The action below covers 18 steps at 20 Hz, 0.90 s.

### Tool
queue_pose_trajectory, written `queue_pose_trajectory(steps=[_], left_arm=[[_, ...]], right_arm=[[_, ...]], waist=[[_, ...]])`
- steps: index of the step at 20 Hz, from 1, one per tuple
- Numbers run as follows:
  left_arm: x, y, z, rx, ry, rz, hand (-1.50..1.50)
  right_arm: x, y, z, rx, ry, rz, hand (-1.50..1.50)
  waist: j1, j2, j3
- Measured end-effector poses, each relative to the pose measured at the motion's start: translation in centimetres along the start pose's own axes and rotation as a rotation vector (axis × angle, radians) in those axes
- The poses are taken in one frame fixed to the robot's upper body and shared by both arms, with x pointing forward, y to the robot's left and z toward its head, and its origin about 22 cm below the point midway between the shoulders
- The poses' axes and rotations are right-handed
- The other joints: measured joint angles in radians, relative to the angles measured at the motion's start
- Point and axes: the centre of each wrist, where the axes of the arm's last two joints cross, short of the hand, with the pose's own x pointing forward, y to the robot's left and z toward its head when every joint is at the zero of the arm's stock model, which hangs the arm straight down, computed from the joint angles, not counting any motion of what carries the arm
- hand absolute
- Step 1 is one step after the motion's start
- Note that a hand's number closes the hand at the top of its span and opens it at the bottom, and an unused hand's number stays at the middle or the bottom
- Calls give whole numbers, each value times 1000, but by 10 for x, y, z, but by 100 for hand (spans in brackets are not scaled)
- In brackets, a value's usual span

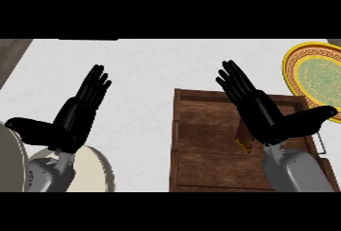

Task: Pick the sweet potato from the tray and place it in the plate

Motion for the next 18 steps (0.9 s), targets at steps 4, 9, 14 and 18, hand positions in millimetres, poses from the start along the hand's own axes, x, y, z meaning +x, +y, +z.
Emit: queue_pose_trajectory(steps=[4,9,14,18], left_arm=[[-31,14,16,72,157,-31,0],[-62,30,37,157,337,-42,0],[-68,33,40,173,360,-28,0],[-71,32,38,159,362,-20,0]], right_arm=[[29,-33,-6,-138,7,211,150],[76,-102,9,-430,102,727,-150],[96,-114,23,-731,41,977,-150],[98,-93,31,-787,28,1049,-150]], waist=[[-23,-22,-22],[-66,-27,-47],[-79,-42,-34],[-71,-45,-27]])
